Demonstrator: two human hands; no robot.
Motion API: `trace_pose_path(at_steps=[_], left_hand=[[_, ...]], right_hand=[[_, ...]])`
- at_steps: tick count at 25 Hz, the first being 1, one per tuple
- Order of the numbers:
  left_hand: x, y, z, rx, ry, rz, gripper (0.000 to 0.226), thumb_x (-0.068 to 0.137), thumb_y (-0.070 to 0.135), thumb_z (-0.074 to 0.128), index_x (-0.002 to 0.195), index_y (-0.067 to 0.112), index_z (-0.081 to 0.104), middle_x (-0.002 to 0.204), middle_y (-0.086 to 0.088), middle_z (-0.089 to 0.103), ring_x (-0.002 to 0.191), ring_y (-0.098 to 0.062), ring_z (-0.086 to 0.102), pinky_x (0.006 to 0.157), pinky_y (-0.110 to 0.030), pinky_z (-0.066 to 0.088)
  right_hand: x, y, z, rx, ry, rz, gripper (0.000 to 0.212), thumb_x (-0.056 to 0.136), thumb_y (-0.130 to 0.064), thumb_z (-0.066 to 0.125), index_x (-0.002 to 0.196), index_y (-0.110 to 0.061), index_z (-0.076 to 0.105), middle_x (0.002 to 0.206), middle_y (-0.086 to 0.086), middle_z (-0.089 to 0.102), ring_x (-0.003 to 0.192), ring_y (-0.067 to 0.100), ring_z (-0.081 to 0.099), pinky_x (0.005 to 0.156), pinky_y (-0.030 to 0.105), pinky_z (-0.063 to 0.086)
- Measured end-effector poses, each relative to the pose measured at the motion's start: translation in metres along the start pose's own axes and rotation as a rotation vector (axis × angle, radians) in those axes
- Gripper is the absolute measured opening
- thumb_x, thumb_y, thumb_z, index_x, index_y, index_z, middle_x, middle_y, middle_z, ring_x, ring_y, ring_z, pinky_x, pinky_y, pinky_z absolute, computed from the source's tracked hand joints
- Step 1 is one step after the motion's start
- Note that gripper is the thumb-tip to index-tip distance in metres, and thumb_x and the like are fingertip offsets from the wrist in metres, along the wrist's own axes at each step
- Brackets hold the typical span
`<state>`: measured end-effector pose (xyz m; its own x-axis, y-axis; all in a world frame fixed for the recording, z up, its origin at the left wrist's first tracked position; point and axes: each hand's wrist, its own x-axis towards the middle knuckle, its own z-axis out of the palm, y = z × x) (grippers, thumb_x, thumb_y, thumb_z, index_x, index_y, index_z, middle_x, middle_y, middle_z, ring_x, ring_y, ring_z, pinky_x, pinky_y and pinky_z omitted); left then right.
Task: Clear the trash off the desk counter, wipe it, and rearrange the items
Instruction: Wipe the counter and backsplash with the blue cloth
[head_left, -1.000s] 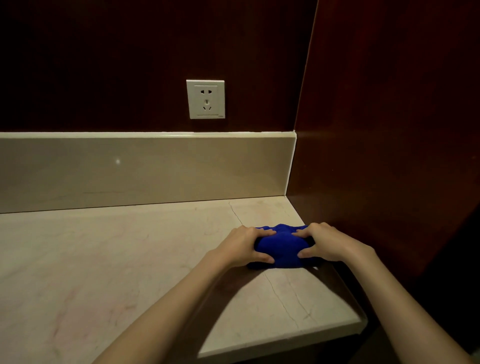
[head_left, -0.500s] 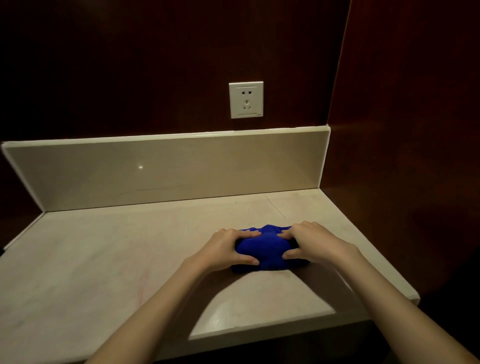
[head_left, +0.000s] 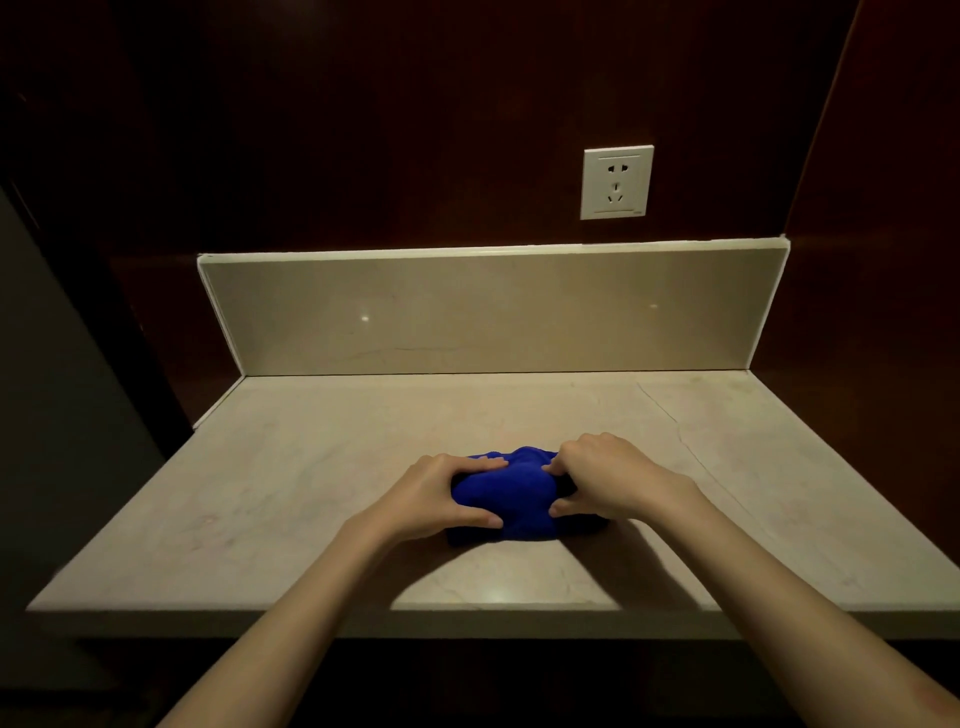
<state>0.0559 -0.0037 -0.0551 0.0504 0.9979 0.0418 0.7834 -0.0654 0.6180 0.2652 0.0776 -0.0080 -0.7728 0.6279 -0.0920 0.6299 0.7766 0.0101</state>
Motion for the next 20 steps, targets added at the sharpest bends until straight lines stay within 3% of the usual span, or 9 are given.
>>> trace_pose_path(at_steps=[4,9,20], left_hand=[[-0.001,0.003,0.002,-0.011,0.002,-0.027,0.068,0.073,0.041,0.079,0.135,0.036,0.052,0.130,0.011,0.061,0.116,-0.006,0.056,0.101,-0.028,0.047],[-0.001,0.016,0.008,-0.021,-0.008,-0.050,0.068,0.075,0.040,0.079,0.136,0.034,0.050,0.132,0.009,0.059,0.117,-0.007,0.055,0.102,-0.028,0.046],[0.063,0.106,0.077,0.012,-0.205,0.107,0.070,0.080,0.044,0.074,0.142,0.034,0.043,0.138,0.009,0.054,0.120,-0.009,0.053,0.102,-0.025,0.045]], right_hand=[[-0.005,0.009,0.010,0.066,0.063,-0.034,0.033,0.086,-0.047,0.061,0.109,-0.024,0.066,0.097,-0.001,0.070,0.087,0.020,0.062,0.078,0.034,0.051],[-0.024,0.030,0.021,0.335,0.092,-0.069,0.043,0.088,-0.036,0.064,0.130,-0.032,0.057,0.119,-0.009,0.066,0.106,0.014,0.060,0.089,0.027,0.044],[-0.100,0.133,0.011,0.411,-0.035,0.137,0.050,0.084,-0.023,0.070,0.132,-0.025,0.056,0.124,-0.006,0.063,0.109,0.008,0.058,0.096,0.027,0.048]])
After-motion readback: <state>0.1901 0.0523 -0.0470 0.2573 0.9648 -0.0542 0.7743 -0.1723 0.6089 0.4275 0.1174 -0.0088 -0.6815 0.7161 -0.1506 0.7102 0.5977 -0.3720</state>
